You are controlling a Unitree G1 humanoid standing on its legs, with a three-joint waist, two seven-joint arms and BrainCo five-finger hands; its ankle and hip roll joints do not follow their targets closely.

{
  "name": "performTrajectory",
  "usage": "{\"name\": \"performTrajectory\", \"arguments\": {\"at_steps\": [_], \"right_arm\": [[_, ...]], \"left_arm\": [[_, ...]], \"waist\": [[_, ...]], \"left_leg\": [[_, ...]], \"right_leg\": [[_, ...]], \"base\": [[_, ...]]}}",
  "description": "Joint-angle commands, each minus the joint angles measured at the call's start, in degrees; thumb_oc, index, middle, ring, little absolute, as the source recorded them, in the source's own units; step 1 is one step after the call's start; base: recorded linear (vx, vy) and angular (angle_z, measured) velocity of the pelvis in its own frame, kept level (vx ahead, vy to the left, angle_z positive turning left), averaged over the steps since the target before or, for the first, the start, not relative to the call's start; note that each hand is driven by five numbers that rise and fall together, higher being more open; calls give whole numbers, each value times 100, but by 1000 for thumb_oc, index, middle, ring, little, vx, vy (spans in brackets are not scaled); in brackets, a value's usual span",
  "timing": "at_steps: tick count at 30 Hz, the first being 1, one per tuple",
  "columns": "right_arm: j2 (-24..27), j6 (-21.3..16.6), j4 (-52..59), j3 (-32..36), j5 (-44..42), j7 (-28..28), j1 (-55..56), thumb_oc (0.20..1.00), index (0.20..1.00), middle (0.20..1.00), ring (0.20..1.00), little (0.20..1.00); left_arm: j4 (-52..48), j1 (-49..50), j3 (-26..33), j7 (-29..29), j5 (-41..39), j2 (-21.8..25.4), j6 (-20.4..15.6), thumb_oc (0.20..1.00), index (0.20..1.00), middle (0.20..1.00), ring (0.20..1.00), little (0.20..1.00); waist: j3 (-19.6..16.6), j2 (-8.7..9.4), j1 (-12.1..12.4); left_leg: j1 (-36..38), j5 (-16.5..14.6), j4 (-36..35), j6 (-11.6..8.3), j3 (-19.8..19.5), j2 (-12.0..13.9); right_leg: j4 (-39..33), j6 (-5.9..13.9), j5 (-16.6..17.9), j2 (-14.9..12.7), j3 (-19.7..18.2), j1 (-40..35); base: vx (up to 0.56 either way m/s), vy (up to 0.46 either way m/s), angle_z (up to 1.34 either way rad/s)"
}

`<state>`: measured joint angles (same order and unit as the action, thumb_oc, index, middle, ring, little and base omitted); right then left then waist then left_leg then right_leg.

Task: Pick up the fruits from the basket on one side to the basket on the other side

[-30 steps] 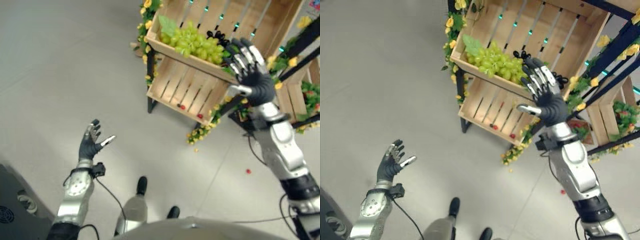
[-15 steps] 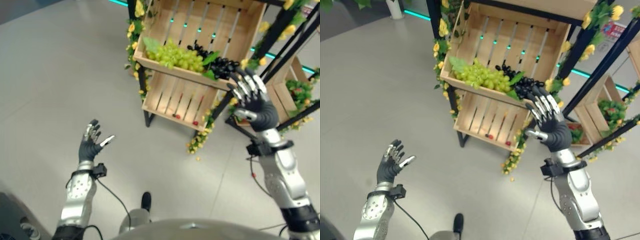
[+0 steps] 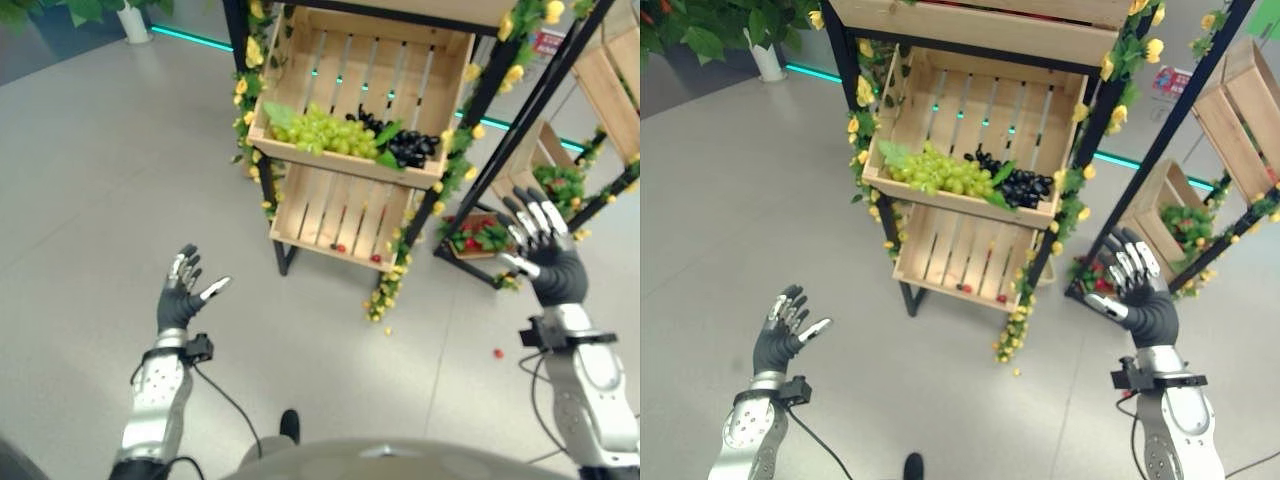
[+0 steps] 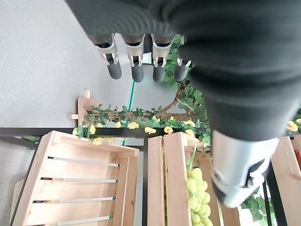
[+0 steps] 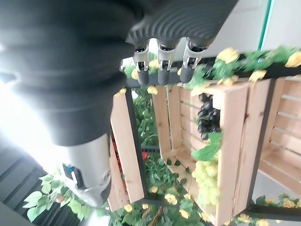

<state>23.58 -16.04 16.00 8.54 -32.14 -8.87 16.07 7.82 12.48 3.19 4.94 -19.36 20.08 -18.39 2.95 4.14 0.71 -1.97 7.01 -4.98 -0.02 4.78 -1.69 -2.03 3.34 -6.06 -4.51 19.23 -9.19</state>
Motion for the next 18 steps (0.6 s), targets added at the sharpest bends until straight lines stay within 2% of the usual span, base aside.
{"name": "performTrajectory", "arguments": {"at_steps": [1, 2, 3, 4, 5, 6, 7, 8, 10, 12, 14, 15, 16, 18], "right_arm": [[145, -241, -14, 64, 264, -65, -326, 1000, 1000, 1000, 1000, 1000], [122, -267, -119, 39, 331, -19, -341, 1000, 1000, 1000, 1000, 1000], [97, -262, -149, 57, 437, 19, -308, 1000, 1000, 1000, 1000, 1000], [65, -277, -166, 76, 493, 32, -269, 1000, 1000, 1000, 1000, 1000], [17, -325, -164, 125, 511, 65, -202, 1000, 1000, 1000, 1000, 1000], [18, -325, -167, 126, 511, 64, -200, 1000, 1000, 1000, 1000, 1000], [-9, -371, -180, 159, 544, 85, -163, 1000, 1000, 1000, 1000, 1000], [-64, -416, -280, 119, 485, 124, -206, 1000, 1000, 1000, 1000, 1000], [-125, -537, -379, 197, 445, 279, -271, 1000, 1000, 1000, 1000, 1000], [-41, -638, -449, 205, 523, 436, -354, 1000, 1000, 1000, 1000, 1000], [6, -635, -447, 289, 538, 473, -403, 1000, 1000, 1000, 1000, 1000], [49, -657, -456, 329, 612, 545, -437, 1000, 1000, 1000, 1000, 1000], [96, -677, -527, 325, 676, 636, -529, 1000, 1000, 1000, 1000, 1000], [143, -663, -592, 238, 831, 742, -620, 1000, 1000, 1000, 1000, 1000]], "left_arm": [[-315, -180, 397, -38, -79, 85, -552, 1000, 1000, 1000, 1000, 1000], [-300, -286, 328, -49, -113, 160, -566, 1000, 1000, 1000, 1000, 1000], [-278, -363, 241, -89, -182, 187, -568, 1000, 1000, 1000, 1000, 1000], [-248, -413, 186, -122, -234, 192, -585, 1000, 1000, 1000, 1000, 1000], [-172, -517, 79, -130, -239, 213, -596, 1000, 1000, 1000, 1000, 1000], [-168, -517, 76, -129, -238, 213, -597, 1000, 1000, 1000, 1000, 1000], [-138, -557, 37, -126, -224, 178, -622, 1000, 1000, 1000, 1000, 1000], [-142, -531, 84, -67, -177, 185, -625, 1000, 1000, 1000, 1000, 1000], [-174, -550, 103, -7, -102, 242, -653, 1000, 1000, 1000, 1000, 1000], [-144, -623, 48, -7, -159, 252, -671, 1000, 1000, 1000, 1000, 1000], [-169, -605, 18, -71, -123, 237, -673, 1000, 1000, 1000, 1000, 1000], [-196, -626, 13, -56, -131, 220, -682, 1000, 1000, 1000, 1000, 1000], [-224, -677, 26, -35, -188, 205, -682, 1000, 1000, 1000, 1000, 1000], [-326, -653, 62, -75, -239, 229, -690, 1000, 1000, 1000, 1000, 1000]], "waist": [[178, -191, 72], [297, -205, 28], [345, -205, -20], [352, -193, -41], [348, -207, -76], [329, -199, -90], [318, -182, -89], [332, -146, -2], [475, -160, 174], [546, -179, 183], [630, -186, 188], [699, -193, 166], [761, -193, 136], [767, -147, 155]], "left_leg": [[448, -908, 342, 8, -20, 135], [393, -865, 411, 24, -259, 123], [322, -836, 456, 22, -540, 106], [241, -793, 474, 3, -779, 79], [25, -657, 590, -49, -1186, 37], [33, -690, 583, -49, -1199, 28], [-137, -620, 646, -131, -1587, -7], [-257, -540, 634, -196, -1728, 30], [-671, -143, 635, -458, -2061, 188], [-860, 42, 497, -584, -2172, 280], [-1002, 31, 428, -625, -2007, 343], [-1121, 16, 454, -624, -1695, 390], [-1257, -66, 638, -552, -1072, 465], [-1207, -234, 1051, -471, -533, 605]], "right_leg": [[1532, 322, 70, -197, -115, 977], [1959, 446, 0, -152, -564, 1150], [2046, 457, -100, -32, -1056, 1154], [1995, 411, -194, 34, -1334, 1093], [1999, 350, -236, 164, -1780, 1030], [1997, 350, -275, 154, -1766, 1018], [1906, 207, -546, 253, -2016, 841], [1693, 96, -657, 312, -1975, 732], [1404, 14, -677, 527, -1778, 694], [1205, -29, -653, 617, -1477, 680], [1027, -49, -679, 616, -1127, 585], [999, -49, -651, 577, -962, 579], [980, -37, -571, 515, -805, 633], [871, -12, -418, 410, -619, 719]], "base": [[-106, -25, -17], [-110, -90, 3], [-106, -126, 76], [-123, -163, 121], [-70, -115, 132], [-95, -186, 172], [-75, -225, 210], [-193, -367, 213], [-271, -372, 114], [-211, -279, 114], [-181, -213, 154], [-244, -110, 152], [-268, -68, 146], [-253, -81, 114]]}}
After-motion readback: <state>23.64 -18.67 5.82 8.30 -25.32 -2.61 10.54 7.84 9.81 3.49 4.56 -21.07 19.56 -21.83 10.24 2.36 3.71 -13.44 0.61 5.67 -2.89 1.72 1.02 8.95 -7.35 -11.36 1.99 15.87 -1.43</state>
